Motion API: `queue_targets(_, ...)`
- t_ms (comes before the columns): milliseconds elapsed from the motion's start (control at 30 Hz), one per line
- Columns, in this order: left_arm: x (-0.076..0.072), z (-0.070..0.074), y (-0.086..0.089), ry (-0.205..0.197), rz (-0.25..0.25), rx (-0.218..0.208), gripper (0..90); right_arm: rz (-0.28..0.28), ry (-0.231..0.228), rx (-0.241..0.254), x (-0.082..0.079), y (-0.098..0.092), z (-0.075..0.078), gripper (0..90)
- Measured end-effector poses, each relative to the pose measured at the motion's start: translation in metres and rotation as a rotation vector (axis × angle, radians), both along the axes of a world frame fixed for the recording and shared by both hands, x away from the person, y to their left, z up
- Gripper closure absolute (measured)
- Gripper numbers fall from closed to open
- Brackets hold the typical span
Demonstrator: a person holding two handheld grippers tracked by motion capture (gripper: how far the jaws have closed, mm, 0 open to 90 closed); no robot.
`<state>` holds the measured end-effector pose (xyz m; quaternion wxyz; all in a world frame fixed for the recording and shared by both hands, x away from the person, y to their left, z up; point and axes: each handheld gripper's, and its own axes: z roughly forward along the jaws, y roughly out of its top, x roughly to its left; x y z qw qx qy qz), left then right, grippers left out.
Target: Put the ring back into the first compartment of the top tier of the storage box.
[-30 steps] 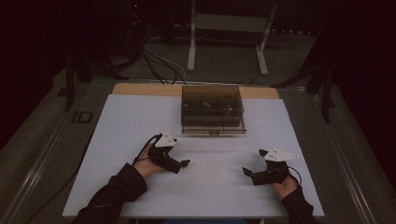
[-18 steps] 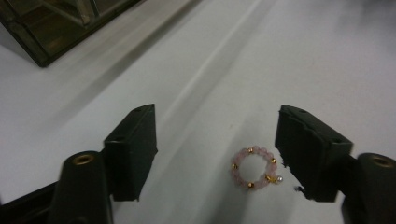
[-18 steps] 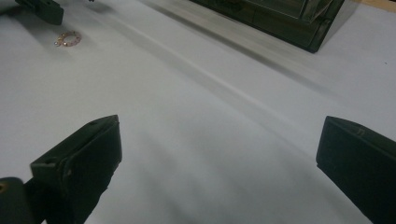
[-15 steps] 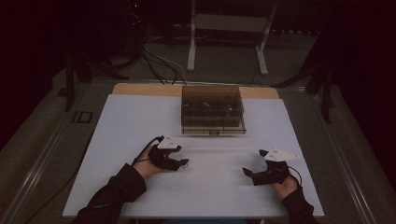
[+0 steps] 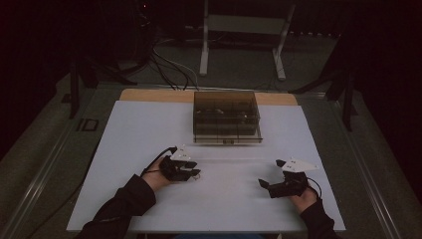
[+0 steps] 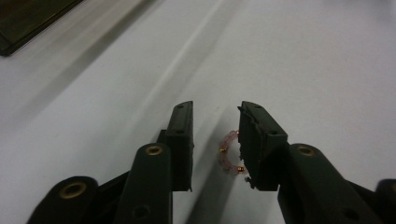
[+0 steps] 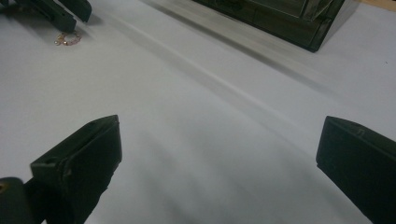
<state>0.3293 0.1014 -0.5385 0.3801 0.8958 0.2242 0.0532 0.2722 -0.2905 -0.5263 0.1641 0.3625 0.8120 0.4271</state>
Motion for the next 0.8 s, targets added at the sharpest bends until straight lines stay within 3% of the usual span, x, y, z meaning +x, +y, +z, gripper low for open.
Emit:
queue_targets(367,0.0006,-0.0021,-0.0026,0.009,-0.010,0.024,80.0,0.000,-0.001,-0.001,-0.0001,-0.0001,0.0001,0.4)
queue_targets(500,0.0009,-0.0012,-0.0028,0.013,-0.012,0.037,87.7,0.002,-0.001,-0.003,-0.0002,0.0002,0.0001,0.4)
queue_targets(800,0.0002,-0.0005,-0.0039,0.006,-0.008,0.040,88.8,0.003,-0.003,-0.005,-0.0002,0.0004,0.0001,0.4)
